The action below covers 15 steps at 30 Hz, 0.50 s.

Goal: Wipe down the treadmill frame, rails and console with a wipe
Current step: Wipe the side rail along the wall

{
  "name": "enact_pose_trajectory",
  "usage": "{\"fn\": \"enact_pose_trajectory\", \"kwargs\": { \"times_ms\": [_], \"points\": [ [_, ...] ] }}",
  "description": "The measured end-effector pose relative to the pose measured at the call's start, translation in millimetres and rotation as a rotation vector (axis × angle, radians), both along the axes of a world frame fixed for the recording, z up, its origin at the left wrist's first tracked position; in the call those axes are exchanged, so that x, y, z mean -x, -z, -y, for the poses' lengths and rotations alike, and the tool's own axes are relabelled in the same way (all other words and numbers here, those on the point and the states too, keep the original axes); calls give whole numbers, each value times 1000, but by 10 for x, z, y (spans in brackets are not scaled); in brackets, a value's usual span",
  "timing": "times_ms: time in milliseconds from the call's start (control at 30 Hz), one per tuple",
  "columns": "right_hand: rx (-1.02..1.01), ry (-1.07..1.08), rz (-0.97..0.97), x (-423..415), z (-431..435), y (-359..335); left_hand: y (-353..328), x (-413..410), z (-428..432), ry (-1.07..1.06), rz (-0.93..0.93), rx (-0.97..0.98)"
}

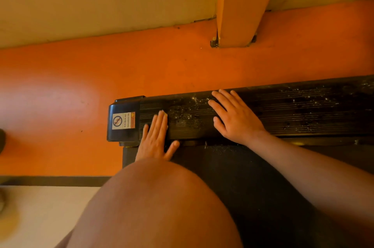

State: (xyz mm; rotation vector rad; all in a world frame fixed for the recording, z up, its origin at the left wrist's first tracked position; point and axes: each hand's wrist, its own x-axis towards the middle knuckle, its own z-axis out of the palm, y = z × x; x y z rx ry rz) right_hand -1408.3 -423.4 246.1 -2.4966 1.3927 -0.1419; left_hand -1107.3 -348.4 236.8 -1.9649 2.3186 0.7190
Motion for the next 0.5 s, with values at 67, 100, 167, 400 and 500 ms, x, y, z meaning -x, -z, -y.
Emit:
{"fn": "enact_pose_trajectory", "kwargs": {
  "times_ms": [67,100,167,400,500],
  "points": [
    [-7,-1,0,2,8,-5,30,-40,-198,5,5,-31],
    [-4,-1,0,5,12,-1,35,-48,-166,-1,0,-31],
    [6,-4,-1,5,11,3,33,-10,64,-13,4,1],
    [-5,0,4,9,9,8,29,140,562,-55,24,53],
    [-10,-2,3,2,6,1,15,127,-13,-75,3,38]
  ]
}}
